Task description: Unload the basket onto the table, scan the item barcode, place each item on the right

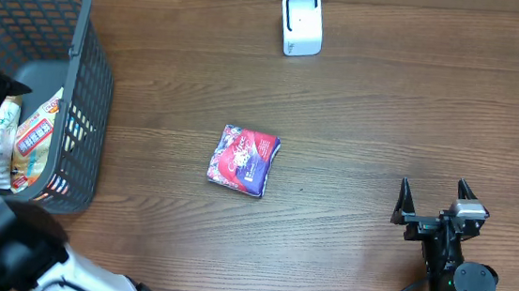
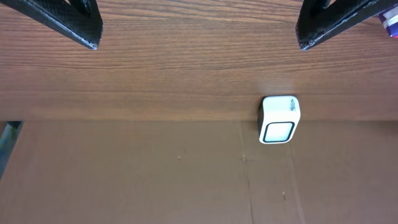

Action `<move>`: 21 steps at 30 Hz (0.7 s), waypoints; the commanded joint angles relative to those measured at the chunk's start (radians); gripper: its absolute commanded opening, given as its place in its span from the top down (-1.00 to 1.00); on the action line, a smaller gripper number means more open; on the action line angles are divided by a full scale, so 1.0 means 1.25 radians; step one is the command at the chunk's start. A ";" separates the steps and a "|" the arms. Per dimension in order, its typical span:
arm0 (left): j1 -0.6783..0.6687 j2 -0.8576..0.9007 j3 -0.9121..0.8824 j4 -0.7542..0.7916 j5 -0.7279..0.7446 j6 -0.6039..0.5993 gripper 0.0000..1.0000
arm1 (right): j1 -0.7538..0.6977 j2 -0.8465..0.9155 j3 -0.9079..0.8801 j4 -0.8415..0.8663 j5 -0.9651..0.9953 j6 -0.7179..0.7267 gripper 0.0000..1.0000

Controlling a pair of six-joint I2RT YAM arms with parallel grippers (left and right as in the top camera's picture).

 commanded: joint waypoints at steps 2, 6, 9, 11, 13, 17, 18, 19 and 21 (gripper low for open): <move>-0.003 -0.054 0.006 0.007 -0.190 -0.062 -1.00 | 0.004 -0.008 -0.009 0.005 0.001 -0.004 -1.00; -0.003 -0.025 -0.002 0.028 -0.195 -0.066 -1.00 | 0.004 -0.008 -0.009 0.005 0.001 -0.003 -1.00; -0.003 0.016 -0.005 0.071 -0.197 -0.062 -1.00 | 0.004 -0.008 -0.009 0.005 0.001 -0.003 -1.00; -0.003 0.039 -0.005 0.082 -0.182 -0.068 -0.99 | 0.004 -0.008 -0.009 0.005 0.001 -0.004 -1.00; -0.004 0.068 -0.005 0.095 -0.133 -0.067 -0.45 | 0.004 -0.008 -0.009 0.005 0.001 -0.003 -1.00; -0.015 0.111 -0.005 0.094 -0.047 -0.033 -0.14 | 0.004 -0.008 -0.009 0.005 0.001 -0.004 -1.00; -0.020 0.121 -0.005 0.094 -0.037 -0.016 -0.21 | 0.004 -0.008 -0.009 0.005 0.001 -0.004 -1.00; -0.029 0.128 -0.005 0.094 -0.034 0.003 -0.30 | 0.004 -0.008 -0.009 0.005 0.001 -0.004 -1.00; -0.047 0.139 -0.005 0.095 -0.047 0.032 -0.53 | 0.004 -0.008 -0.009 0.005 0.001 -0.004 -1.00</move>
